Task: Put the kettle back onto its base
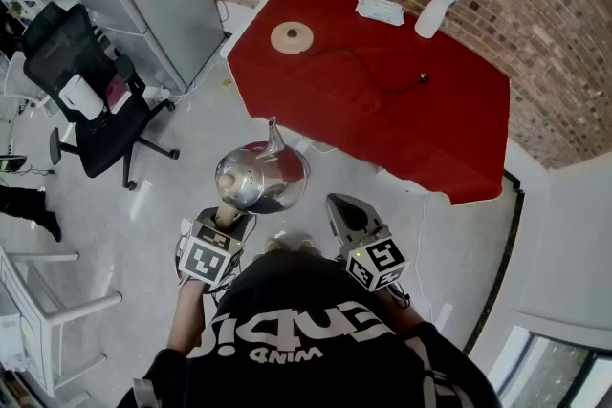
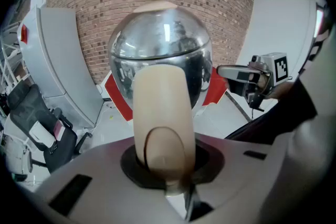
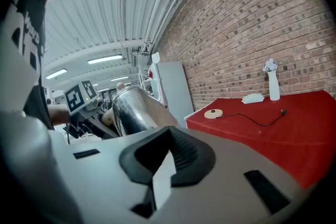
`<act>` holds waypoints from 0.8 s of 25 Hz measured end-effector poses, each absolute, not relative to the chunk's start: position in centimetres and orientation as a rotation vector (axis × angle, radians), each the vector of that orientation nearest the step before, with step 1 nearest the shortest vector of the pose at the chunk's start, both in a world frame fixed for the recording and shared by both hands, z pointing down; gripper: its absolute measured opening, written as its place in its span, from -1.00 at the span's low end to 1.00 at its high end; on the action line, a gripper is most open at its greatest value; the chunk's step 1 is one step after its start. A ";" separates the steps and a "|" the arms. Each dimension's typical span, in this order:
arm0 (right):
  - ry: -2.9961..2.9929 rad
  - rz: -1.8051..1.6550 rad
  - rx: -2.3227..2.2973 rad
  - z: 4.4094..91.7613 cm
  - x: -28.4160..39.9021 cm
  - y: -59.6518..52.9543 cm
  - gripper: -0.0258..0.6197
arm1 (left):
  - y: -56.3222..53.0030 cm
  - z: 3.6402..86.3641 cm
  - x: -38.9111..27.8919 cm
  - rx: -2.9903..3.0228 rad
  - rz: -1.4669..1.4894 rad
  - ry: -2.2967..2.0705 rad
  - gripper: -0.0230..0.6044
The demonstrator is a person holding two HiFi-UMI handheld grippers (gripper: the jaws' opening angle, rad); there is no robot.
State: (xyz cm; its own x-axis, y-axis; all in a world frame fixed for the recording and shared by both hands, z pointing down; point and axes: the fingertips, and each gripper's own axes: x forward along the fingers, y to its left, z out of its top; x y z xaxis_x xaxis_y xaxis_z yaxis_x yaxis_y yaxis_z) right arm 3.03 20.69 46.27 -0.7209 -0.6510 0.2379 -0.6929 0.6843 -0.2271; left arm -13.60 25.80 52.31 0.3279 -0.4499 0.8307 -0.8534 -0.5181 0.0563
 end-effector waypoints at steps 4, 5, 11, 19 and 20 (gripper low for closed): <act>-2.755 0.449 1.105 46.3 3.2 20.4 -0.85 | 25.7 52.3 -13.4 2.110 1.079 -1.147 -0.75; -2.756 0.447 1.105 46.3 3.2 20.4 -0.86 | 25.7 52.2 -13.4 2.110 1.080 -1.149 -0.75; -2.763 0.438 1.096 46.0 3.5 20.4 -0.86 | 25.6 52.2 -13.4 2.103 1.082 -1.161 -0.75; -2.787 0.464 1.096 45.8 5.0 19.5 -0.85 | 25.0 52.4 -12.6 2.089 1.083 -1.175 -0.75; -2.786 0.467 1.094 45.9 5.4 19.3 -0.85 | 24.8 52.5 -12.3 2.086 1.082 -1.179 -0.75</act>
